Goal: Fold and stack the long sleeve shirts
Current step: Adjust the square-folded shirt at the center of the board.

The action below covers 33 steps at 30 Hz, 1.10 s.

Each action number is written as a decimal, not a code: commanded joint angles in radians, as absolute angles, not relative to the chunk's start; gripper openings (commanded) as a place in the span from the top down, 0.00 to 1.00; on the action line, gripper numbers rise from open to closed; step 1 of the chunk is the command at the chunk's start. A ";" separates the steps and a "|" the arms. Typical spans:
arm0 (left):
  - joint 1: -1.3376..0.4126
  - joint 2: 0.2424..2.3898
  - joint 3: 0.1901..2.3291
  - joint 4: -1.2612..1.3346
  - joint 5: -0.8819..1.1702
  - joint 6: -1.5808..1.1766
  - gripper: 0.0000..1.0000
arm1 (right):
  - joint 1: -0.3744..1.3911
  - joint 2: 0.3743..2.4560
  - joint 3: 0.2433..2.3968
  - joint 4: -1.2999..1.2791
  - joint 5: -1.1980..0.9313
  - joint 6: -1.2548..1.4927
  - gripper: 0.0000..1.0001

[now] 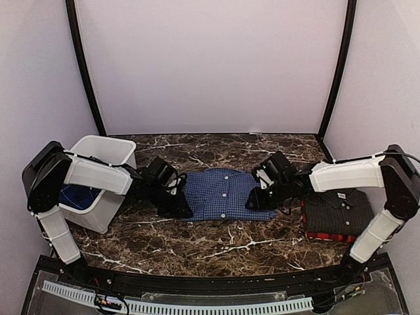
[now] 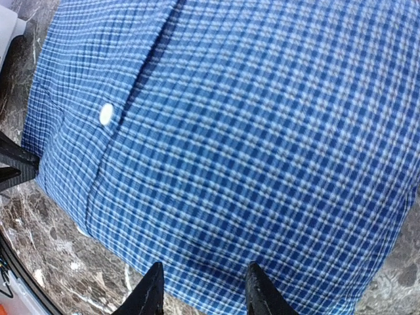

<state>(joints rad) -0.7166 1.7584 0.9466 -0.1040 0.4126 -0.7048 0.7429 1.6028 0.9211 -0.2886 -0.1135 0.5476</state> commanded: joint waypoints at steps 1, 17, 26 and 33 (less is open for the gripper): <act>-0.721 1.731 0.912 -0.083 0.414 -0.726 0.84 | 0.755 1.544 0.817 -0.231 -0.139 0.630 0.61; -0.720 1.644 0.940 -0.143 0.362 -0.718 0.81 | 0.755 1.469 0.713 -0.234 -0.131 0.671 0.61; -0.703 1.630 1.007 -0.204 0.251 -0.652 0.67 | 0.755 1.374 0.747 -0.282 -0.069 0.673 0.59; -0.639 1.671 1.067 -0.221 0.217 -0.613 0.61 | 0.747 1.318 0.787 -0.286 0.061 0.662 0.54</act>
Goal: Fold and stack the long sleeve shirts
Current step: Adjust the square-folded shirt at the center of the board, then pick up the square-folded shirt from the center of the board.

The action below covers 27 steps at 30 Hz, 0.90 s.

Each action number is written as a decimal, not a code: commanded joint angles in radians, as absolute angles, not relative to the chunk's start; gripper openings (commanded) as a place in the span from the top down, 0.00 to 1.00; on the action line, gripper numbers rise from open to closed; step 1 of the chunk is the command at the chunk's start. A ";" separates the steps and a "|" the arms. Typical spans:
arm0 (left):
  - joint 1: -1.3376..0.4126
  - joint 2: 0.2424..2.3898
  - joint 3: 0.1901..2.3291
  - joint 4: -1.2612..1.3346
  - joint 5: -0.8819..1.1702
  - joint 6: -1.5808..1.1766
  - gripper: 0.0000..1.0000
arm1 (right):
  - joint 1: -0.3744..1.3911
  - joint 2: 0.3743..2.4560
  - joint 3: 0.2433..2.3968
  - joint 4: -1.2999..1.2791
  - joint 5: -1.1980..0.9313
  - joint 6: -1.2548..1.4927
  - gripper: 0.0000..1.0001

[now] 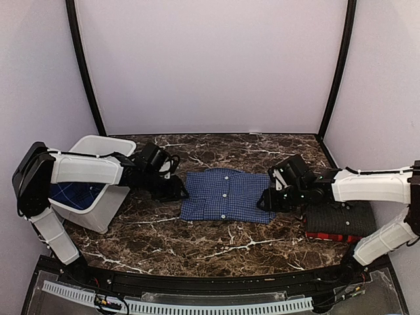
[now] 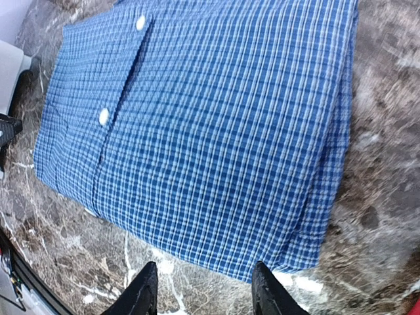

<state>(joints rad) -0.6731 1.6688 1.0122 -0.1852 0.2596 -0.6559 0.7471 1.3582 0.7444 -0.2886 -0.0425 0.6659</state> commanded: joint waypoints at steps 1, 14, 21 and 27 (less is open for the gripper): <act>-0.633 1.686 1.073 -0.219 0.218 -0.611 0.58 | 0.742 1.314 0.792 -0.285 0.076 0.659 0.52; -0.603 1.854 1.164 -0.218 0.251 -0.587 0.49 | 0.645 1.307 0.769 -0.233 0.038 0.618 0.42; -0.611 1.892 1.167 -0.204 0.253 -0.602 0.48 | 0.626 1.301 0.743 -0.204 0.008 0.626 0.42; -0.622 1.934 1.195 -0.206 0.250 -0.612 0.50 | 0.624 1.307 0.740 -0.203 0.004 0.626 0.42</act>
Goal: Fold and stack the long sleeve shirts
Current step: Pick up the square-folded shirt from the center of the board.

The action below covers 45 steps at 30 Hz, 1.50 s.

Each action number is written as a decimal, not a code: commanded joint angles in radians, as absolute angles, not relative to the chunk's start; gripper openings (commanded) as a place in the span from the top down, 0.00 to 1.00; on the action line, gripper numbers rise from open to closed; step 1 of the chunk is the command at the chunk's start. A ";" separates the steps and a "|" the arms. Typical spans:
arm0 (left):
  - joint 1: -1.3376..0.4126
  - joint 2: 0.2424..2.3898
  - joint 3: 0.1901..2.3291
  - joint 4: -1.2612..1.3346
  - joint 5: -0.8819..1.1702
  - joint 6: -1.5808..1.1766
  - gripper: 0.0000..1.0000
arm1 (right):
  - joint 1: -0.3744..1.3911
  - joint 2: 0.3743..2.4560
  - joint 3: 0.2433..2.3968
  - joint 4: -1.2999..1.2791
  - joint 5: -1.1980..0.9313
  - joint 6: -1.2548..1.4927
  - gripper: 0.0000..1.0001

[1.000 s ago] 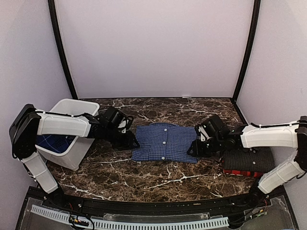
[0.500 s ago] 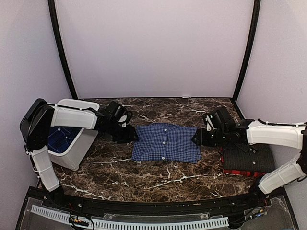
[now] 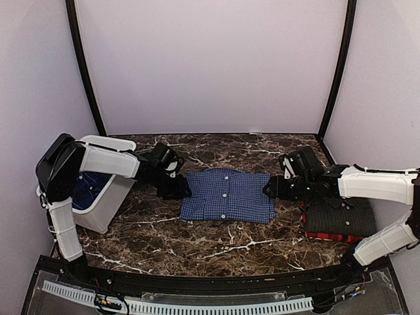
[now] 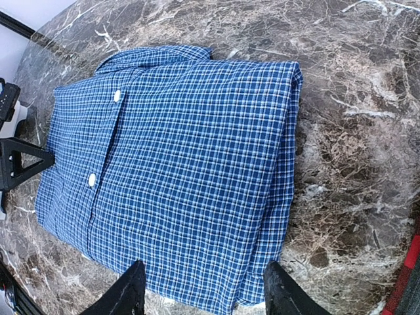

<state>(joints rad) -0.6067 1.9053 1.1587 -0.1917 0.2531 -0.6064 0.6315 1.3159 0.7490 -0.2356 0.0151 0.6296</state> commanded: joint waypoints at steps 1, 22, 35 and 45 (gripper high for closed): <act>-0.625 1.945 1.206 -0.210 0.241 -0.614 0.51 | 0.624 1.304 0.739 -0.200 0.005 0.628 0.42; -0.682 2.032 1.245 -0.167 0.324 -0.712 0.93 | 0.619 1.328 0.752 -0.191 0.004 0.614 0.42; -0.664 1.864 1.243 -0.280 0.310 -0.650 1.00 | 0.619 1.351 0.772 -0.206 0.006 0.598 0.42; -0.588 1.698 1.209 -0.434 0.353 -0.531 1.00 | 0.657 1.452 0.826 -0.149 -0.045 0.621 0.43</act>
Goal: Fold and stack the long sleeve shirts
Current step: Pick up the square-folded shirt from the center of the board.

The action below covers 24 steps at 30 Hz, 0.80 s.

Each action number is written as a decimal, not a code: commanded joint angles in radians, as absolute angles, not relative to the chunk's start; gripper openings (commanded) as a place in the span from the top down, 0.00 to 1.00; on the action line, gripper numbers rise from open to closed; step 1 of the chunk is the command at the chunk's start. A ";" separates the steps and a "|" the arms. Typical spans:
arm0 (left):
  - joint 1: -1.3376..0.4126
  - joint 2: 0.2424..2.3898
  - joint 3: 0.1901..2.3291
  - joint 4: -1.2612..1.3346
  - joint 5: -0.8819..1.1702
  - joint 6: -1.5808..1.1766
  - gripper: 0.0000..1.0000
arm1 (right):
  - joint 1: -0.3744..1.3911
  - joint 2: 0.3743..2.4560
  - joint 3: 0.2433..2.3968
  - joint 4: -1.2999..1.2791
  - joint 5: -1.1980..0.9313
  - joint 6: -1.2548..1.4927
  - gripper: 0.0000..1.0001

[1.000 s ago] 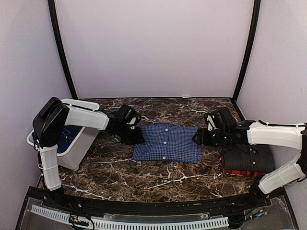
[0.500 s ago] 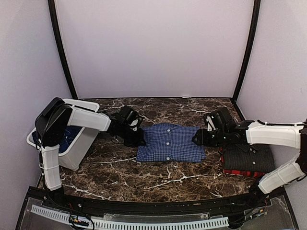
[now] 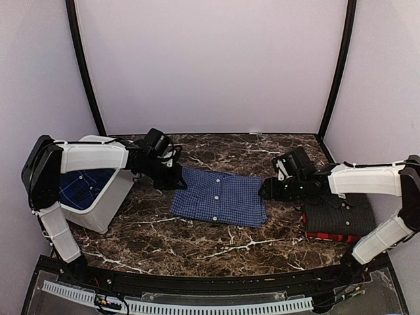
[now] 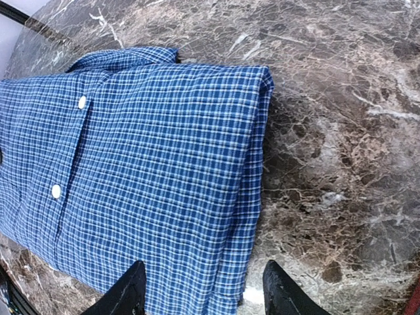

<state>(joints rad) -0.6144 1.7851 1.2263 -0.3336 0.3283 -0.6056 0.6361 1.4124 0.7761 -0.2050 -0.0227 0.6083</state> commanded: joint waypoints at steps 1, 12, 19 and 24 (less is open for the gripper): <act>-0.585 1.680 1.209 -0.443 0.352 -0.525 1.00 | 0.663 1.465 0.836 -0.142 -0.049 0.624 0.43; -0.551 1.623 1.218 -0.489 0.360 -0.482 1.00 | 0.693 1.655 0.929 -0.062 -0.099 0.652 0.63; -0.545 1.600 1.224 -0.492 0.360 -0.480 1.00 | 0.708 1.742 0.952 -0.064 -0.123 0.657 0.73; -0.545 1.590 1.230 -0.499 0.364 -0.480 1.00 | 0.709 1.767 0.945 -0.072 -0.077 0.664 0.79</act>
<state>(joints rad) -0.5522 1.6482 1.2209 -0.4709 0.3473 -0.4999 0.7013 1.7496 0.9260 -0.0929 -0.1108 0.6571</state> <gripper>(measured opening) 0.037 0.229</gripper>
